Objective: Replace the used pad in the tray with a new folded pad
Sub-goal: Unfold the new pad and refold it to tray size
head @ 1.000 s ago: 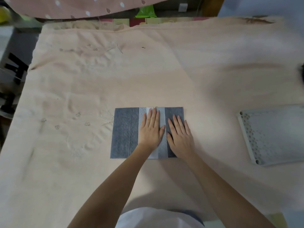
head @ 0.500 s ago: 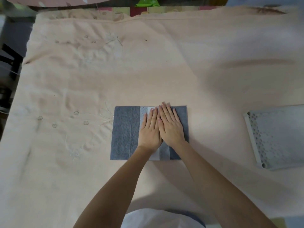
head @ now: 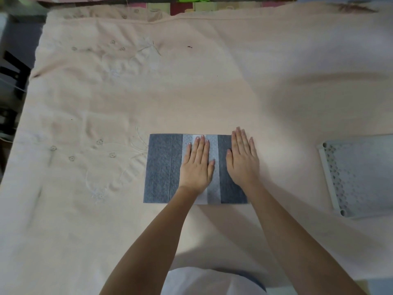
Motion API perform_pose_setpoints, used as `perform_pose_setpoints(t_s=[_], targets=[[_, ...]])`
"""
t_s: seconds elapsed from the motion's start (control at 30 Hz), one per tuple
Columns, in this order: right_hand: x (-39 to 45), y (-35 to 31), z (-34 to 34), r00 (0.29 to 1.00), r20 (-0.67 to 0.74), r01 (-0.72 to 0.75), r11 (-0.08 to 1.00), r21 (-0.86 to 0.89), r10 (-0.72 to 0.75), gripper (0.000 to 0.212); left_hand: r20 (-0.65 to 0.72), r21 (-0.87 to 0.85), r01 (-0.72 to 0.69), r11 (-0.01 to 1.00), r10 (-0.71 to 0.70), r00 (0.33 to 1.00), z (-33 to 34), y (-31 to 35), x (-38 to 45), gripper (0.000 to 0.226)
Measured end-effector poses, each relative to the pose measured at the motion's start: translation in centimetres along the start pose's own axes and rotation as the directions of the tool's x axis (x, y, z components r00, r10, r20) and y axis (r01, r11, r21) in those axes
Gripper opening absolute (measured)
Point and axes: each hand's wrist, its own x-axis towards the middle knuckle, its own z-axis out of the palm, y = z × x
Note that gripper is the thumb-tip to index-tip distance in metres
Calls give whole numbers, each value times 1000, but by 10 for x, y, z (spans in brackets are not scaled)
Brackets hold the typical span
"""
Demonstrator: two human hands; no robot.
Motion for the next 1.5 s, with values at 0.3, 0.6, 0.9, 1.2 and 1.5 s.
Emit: perform_pose_setpoints(t_s=[0.3,0.6,0.9,1.2,1.5], targets=[[-37,-15,-7,998,-65,14,1000,11,-14,58,-16,-45,-109,993,109,994,-18,-4,-19,59],[-69,-39,-2,993,-55,110,984,141,-103,52,38,10,-49,999,49,998,-1,5,-48,59],[-72,-14,-3,987,-28,162,985,61,-161,53,102,-68,-11,998,18,995,-4,-2,-47,59],[-59,64,-43,912,-143,381,923,-52,-385,68,-39,25,-271,962,272,962,-79,-114,-60,77],[-15,74,-65,519,50,838,497,-225,-853,53,165,276,-492,826,464,870,-96,-155,-56,65]])
